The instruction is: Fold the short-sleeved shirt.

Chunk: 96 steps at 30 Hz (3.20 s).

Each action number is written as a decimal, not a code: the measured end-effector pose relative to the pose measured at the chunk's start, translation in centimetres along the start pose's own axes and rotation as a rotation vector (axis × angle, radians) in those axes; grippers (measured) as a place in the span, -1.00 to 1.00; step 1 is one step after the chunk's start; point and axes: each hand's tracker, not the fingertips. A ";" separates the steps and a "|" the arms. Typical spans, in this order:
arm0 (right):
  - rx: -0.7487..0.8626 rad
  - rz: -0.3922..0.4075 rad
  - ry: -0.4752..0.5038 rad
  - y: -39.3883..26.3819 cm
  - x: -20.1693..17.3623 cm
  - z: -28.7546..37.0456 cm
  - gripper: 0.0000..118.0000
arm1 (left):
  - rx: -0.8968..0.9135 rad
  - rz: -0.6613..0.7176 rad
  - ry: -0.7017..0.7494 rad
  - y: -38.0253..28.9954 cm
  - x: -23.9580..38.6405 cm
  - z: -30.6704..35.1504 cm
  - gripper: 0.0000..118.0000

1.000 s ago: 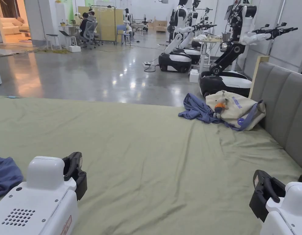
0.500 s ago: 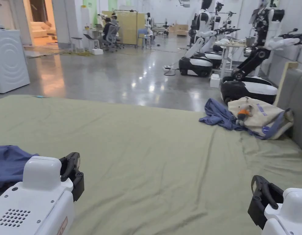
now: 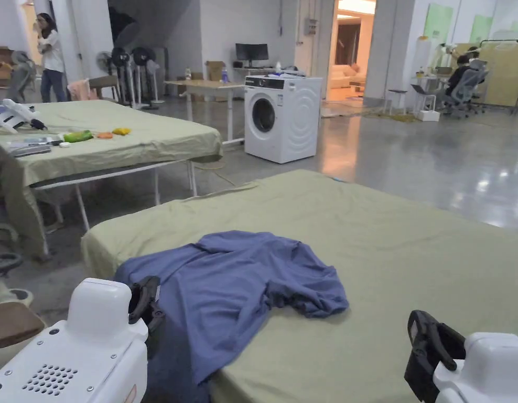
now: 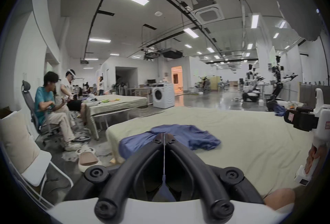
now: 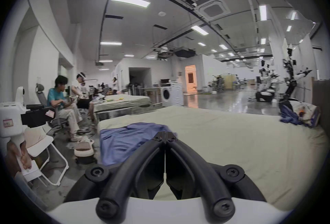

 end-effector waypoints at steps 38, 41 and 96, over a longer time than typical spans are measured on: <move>-0.311 0.036 -0.151 -6.2 10.1 -6.8 -0.95 | -0.977 0.019 0.036 -11.9 4.7 -59.9 0.53; -0.318 0.054 -0.155 -6.0 10.1 -6.9 -0.95 | -0.921 -0.016 -0.007 -11.4 4.4 -63.2 0.00; -0.195 0.056 -0.663 1.7 26.2 27.6 -0.95 | -0.569 -0.295 -1.109 -5.2 77.3 -13.9 -0.94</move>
